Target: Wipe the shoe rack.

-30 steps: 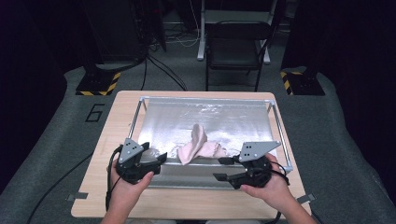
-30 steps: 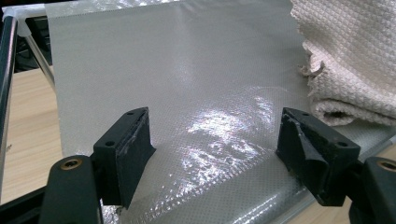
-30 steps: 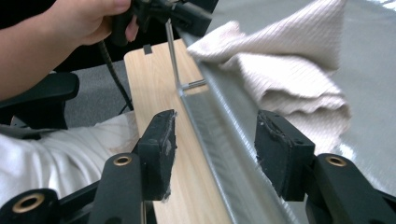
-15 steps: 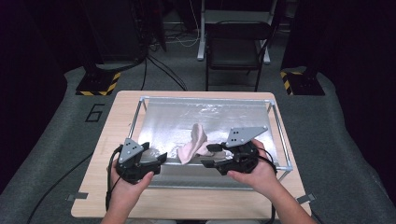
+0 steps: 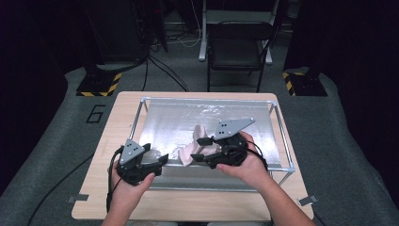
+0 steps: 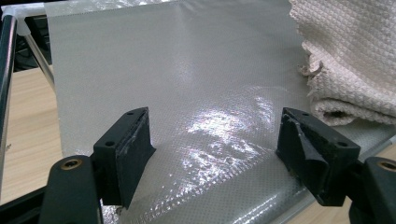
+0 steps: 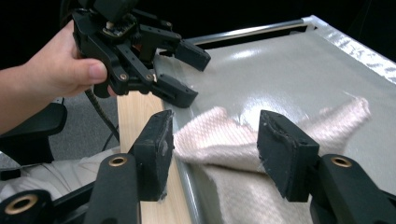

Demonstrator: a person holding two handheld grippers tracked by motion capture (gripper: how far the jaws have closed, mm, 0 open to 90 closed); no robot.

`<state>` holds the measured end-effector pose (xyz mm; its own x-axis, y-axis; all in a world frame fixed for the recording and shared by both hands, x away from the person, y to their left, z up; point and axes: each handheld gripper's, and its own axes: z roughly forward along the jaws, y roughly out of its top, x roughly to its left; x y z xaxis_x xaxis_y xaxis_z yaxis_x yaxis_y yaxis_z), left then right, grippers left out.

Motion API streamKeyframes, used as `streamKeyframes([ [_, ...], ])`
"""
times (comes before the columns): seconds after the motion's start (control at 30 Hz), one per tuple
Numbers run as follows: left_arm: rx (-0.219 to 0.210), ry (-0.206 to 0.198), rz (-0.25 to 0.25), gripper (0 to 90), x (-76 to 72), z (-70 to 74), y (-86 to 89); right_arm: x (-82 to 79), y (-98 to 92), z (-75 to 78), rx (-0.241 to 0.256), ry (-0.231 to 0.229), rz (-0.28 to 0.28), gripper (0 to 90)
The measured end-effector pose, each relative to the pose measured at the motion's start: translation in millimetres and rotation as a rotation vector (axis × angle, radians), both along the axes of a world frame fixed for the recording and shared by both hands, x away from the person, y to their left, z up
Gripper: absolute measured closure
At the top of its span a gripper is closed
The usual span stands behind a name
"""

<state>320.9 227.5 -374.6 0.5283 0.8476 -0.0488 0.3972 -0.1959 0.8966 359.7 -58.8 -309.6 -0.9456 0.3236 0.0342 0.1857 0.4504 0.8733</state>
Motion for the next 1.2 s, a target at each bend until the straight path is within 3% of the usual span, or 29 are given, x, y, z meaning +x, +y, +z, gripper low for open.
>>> streamKeyframes([
  [0.2, 0.001, -0.001, -0.001, 25.5, 0.3, 0.0, 0.1, 3.9, 10.4, 3.7, -0.009, -0.011, 0.011, 45.1],
  [0.37, 0.001, -0.001, -0.001, 25.5, 0.2, 0.0, 0.2, 12.8, 14.2, -2.7, -0.033, -0.004, -0.014, 44.7],
  [0.67, 0.002, -0.002, -0.001, 25.5, 0.4, -0.1, 0.1, 21.5, 6.2, -12.0, -0.11, 0.025, -0.029, 44.7],
  [1.2, 0.0, -0.004, -0.001, 25.6, 0.2, -0.2, 0.1, 27.5, -0.4, -20.8, -0.173, 0.033, -0.07, 41.0],
])
